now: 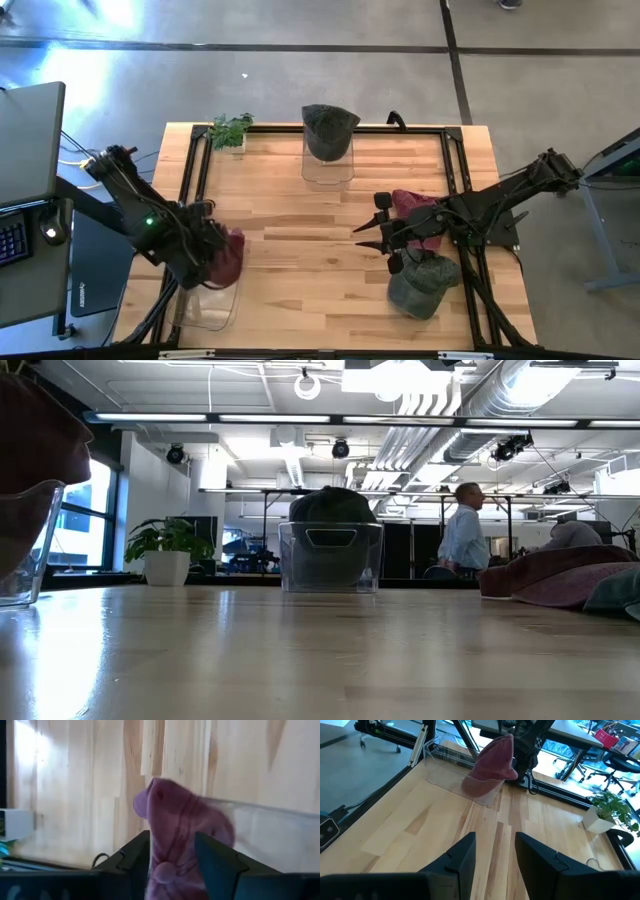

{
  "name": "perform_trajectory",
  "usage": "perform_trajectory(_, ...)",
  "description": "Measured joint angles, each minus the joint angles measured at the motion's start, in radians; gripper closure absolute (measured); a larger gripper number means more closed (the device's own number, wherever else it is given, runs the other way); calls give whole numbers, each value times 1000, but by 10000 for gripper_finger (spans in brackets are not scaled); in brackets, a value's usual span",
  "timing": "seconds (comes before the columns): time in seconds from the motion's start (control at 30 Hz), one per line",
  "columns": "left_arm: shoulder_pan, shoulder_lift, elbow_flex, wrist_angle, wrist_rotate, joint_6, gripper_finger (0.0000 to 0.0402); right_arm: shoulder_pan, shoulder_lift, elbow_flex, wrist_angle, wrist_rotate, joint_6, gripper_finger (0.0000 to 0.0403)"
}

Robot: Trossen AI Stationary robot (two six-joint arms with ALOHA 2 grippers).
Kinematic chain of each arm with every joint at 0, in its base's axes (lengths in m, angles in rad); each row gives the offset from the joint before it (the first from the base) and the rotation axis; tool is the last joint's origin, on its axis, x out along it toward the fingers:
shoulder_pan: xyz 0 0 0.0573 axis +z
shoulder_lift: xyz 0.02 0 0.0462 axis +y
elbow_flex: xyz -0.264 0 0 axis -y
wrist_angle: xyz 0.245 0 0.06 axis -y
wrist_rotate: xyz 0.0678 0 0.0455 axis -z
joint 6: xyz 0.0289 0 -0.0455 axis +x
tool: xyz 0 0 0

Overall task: Pick & Place hat
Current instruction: Put the black cap into the top transparent bin

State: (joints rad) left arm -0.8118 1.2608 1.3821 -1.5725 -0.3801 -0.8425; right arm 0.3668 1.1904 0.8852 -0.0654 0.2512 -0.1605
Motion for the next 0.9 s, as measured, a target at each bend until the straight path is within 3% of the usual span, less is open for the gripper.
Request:
perform_trajectory(0.17,0,-1,64,1,-33,-84,306,0,0,0,-4,-1,0,269)
perform_trajectory(0.27,0,-1,112,2,-94,-210,347,0,0,0,-5,-20,-1,269)
perform_trajectory(0.37,0,-2,142,65,-190,-234,388,0,0,0,-7,-42,-4,269)
perform_trajectory(0.53,0,10,143,404,-436,7,388,0,0,0,-49,-56,0,269)
perform_trajectory(0.77,51,119,93,863,-501,446,385,13,-14,0,-278,13,140,269)
perform_trajectory(0.9,148,216,21,1025,-442,580,385,26,-33,0,-432,31,249,269)
